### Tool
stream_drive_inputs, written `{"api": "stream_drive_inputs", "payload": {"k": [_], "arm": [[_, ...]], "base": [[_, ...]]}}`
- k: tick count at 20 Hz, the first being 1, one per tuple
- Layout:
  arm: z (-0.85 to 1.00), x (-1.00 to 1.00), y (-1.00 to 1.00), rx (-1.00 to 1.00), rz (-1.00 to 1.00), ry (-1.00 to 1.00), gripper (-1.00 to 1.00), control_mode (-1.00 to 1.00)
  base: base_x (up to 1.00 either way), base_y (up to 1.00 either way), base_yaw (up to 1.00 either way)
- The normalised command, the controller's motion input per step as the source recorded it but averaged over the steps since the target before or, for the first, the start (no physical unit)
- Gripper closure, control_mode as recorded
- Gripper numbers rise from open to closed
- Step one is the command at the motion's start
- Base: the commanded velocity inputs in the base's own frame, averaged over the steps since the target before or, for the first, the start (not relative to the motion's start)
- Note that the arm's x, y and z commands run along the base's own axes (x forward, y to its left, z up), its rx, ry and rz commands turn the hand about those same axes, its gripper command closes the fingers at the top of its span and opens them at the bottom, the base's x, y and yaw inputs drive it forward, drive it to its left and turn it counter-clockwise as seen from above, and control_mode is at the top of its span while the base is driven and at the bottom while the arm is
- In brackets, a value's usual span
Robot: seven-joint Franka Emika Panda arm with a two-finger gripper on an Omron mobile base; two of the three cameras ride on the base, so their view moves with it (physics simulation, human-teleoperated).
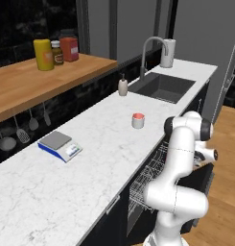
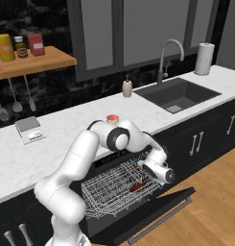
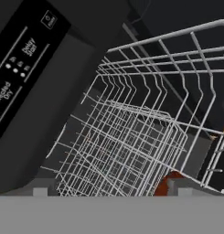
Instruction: Pick up the cup and bowl from the counter, place them in the dishwasher, and close the dishwasher door.
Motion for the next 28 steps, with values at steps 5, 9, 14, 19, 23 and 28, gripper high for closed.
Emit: {"api": "stream_drive_inputs", "payload": {"k": [5, 9, 14, 19, 23, 28], "arm": [[0.99, -0.53, -0.09, 0.02, 0.0, 0.0, -1.0, -1.0], [1.0, -0.43, 0.0, 0.05, 0.0, 0.19, -1.0, -1.0], [1.0, -0.15, 0.04, 0.09, 0.0, 0.33, -1.0, -1.0], [1.0, -0.02, 0.47, 0.05, 0.0, 0.34, -1.0, -1.0], [0.91, 0.0, 0.92, 0.0, 0.0, 0.28, -1.0, -1.0], [0.5, 0.2, 0.91, 0.0, 0.0, 0.14, -1.0, -1.0]], "base": [[0.0, 0.0, 0.0], [0.0, 0.0, 0.0], [0.0, 0.0, 0.0], [0.0, 0.0, 0.0], [0.0, 0.0, 0.0], [0.0, 0.0, 0.0]]}}
